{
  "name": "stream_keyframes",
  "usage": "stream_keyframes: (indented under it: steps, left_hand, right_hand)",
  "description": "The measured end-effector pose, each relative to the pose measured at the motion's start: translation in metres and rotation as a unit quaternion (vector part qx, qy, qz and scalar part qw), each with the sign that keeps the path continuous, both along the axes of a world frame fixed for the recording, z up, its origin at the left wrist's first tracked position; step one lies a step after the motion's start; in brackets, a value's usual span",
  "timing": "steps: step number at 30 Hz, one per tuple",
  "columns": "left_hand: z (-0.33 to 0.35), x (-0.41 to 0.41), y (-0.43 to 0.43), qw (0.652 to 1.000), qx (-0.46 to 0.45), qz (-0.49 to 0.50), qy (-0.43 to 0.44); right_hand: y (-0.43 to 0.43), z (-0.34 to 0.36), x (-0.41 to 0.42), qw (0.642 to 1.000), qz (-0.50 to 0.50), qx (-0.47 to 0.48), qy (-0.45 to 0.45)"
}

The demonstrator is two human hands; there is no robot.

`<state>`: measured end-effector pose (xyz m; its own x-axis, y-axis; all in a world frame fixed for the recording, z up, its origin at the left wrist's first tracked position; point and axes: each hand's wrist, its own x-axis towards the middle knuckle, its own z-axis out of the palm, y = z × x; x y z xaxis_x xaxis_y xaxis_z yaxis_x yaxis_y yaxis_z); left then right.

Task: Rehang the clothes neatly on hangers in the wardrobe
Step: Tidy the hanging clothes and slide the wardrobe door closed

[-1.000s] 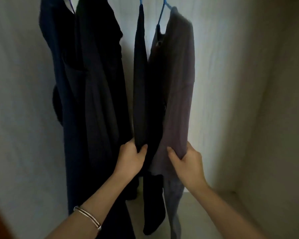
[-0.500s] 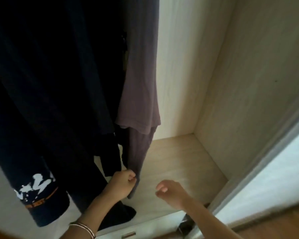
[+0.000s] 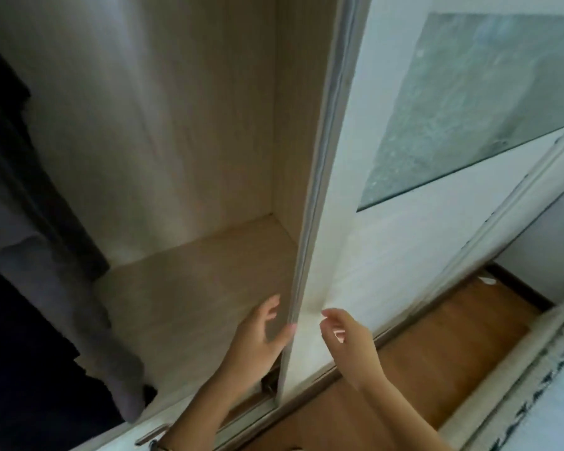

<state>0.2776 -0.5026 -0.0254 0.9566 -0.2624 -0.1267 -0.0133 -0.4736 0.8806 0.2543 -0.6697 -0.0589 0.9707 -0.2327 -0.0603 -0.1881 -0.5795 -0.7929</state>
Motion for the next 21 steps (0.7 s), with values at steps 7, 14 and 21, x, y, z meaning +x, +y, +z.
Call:
stream_keyframes:
  steps: [7, 14, 21]
  left_hand:
    - [0.041, 0.021, -0.063, 0.972, -0.178, 0.14, -0.065]
    - [0.037, 0.02, -0.057, 0.96, -0.225, 0.167, -0.033]
    - [0.037, 0.006, -0.021, 0.962, -0.209, 0.171, -0.034]
  right_hand:
    - [-0.051, 0.093, 0.032, 0.899, 0.024, -0.17, -0.404]
    - [-0.024, 0.13, 0.073, 0.8, 0.09, -0.24, -0.542]
    - [0.001, 0.126, 0.073, 0.771, 0.118, -0.212, -0.589]
